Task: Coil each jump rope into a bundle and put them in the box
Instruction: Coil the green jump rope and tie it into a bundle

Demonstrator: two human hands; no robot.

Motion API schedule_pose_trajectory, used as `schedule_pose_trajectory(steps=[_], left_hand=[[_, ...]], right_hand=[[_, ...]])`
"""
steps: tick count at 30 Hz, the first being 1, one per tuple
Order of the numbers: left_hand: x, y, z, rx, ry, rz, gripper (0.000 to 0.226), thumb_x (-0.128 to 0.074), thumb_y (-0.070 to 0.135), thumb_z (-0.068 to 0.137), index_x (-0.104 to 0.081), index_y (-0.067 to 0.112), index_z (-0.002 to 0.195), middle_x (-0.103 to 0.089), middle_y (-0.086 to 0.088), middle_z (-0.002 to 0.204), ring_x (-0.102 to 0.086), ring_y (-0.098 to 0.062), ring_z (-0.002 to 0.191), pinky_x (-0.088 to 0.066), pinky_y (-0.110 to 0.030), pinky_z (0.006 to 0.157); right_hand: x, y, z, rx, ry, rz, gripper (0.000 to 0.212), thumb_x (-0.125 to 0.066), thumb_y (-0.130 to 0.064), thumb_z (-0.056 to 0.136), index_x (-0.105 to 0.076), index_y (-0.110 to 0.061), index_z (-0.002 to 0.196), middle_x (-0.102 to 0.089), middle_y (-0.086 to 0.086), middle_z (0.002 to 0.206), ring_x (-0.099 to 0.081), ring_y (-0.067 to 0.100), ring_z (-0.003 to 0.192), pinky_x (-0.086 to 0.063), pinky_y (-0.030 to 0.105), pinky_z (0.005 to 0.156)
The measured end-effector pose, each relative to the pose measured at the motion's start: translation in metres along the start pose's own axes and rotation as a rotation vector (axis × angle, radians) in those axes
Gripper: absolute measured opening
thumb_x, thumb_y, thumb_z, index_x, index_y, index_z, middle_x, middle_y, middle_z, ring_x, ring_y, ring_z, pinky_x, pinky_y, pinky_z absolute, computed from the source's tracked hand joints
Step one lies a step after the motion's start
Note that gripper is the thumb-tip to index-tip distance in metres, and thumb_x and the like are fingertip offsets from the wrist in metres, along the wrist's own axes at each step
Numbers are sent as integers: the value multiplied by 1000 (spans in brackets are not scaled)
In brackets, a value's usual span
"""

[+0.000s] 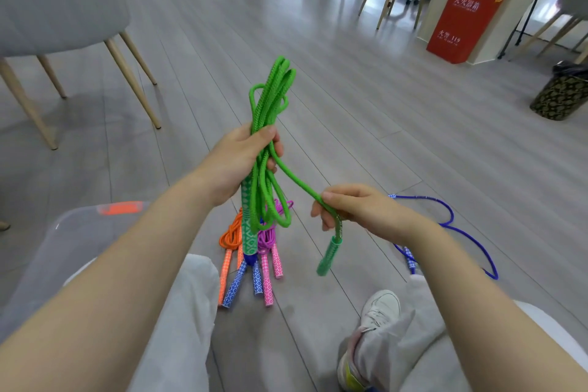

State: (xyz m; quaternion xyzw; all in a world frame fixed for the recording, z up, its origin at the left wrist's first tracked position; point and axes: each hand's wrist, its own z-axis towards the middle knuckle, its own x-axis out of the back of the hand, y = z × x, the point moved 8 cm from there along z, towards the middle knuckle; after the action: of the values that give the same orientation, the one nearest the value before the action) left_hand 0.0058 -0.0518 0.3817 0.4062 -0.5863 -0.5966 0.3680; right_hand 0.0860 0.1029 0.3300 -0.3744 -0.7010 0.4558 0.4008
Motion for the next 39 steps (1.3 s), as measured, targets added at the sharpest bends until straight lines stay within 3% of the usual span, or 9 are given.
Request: schedule_pose_trajectory(steps=[3,6,8,11,15,22,27,34,39], left_hand=[[-10,8,-10,-79,-167,156,17,-45,19,101,-53,15,85,-58,7,72,-50,-9,57,-46,-26,63],[-30,-2,-29,-164,-399,725,9,-52,25,98,-58,19,96,-61,11,84,-57,-6,77,-45,-25,73],[-44,-20,-42,-209,-518,1110,19,-50,35,96,-55,19,105,-56,8,101,-54,-7,91,-40,-25,78],[-57,-36,-52,-185,-504,1445,30,-42,45,97,-49,21,115,-46,2,115,-56,-18,100,-42,-31,76],[-64,-42,-45,-250,-394,1691,31,-37,45,99,-44,20,116,-44,-1,113,-60,-26,93,-36,-34,62],[-46,-34,-20,-158,-112,1630,28,-42,40,99,-43,14,111,-43,-6,109,-59,-30,93,-36,-37,62],[-31,-20,-14,-157,16,1396,28,-48,40,96,-47,13,101,-41,-6,101,-56,-30,89,-36,-35,66],[-7,-15,-7,-12,49,1174,31,-53,40,93,-43,14,79,-46,-2,76,-47,-25,77,-32,-36,63],[14,-10,-2,85,111,891,24,-69,36,83,-63,13,79,-69,0,71,-60,-17,65,-42,-30,57]], right_hand=[[0,19,-3,-134,-92,-25,29,-52,-31,97,-70,-11,87,-57,6,71,-60,20,76,-49,30,82],[14,28,5,-215,56,-376,26,-56,-26,94,-67,-18,73,-54,0,64,-52,15,62,-47,26,67],[28,18,14,-164,199,-623,21,-60,-22,92,-66,-16,73,-59,2,68,-52,16,66,-50,33,69],[44,0,15,-132,407,-440,27,-64,-34,90,-70,-10,80,-64,2,67,-51,14,64,-47,32,64],[51,-14,8,-125,407,-179,26,-69,-35,86,-70,-10,79,-49,-2,58,-39,12,54,-34,26,54],[44,-62,-15,89,652,-609,15,-68,-34,83,-66,-21,76,-59,-7,60,-52,9,58,-44,29,59],[-10,-92,-34,389,724,-976,13,-60,-27,90,-58,-16,83,-57,-5,74,-54,23,66,-42,34,56],[-15,-59,-19,330,680,-417,13,-60,-21,91,-59,-18,79,-49,-16,57,-47,4,56,-35,22,54],[-24,-40,-7,194,370,155,18,-56,-7,95,-57,-14,78,-51,-10,56,-43,4,48,-33,17,47]])
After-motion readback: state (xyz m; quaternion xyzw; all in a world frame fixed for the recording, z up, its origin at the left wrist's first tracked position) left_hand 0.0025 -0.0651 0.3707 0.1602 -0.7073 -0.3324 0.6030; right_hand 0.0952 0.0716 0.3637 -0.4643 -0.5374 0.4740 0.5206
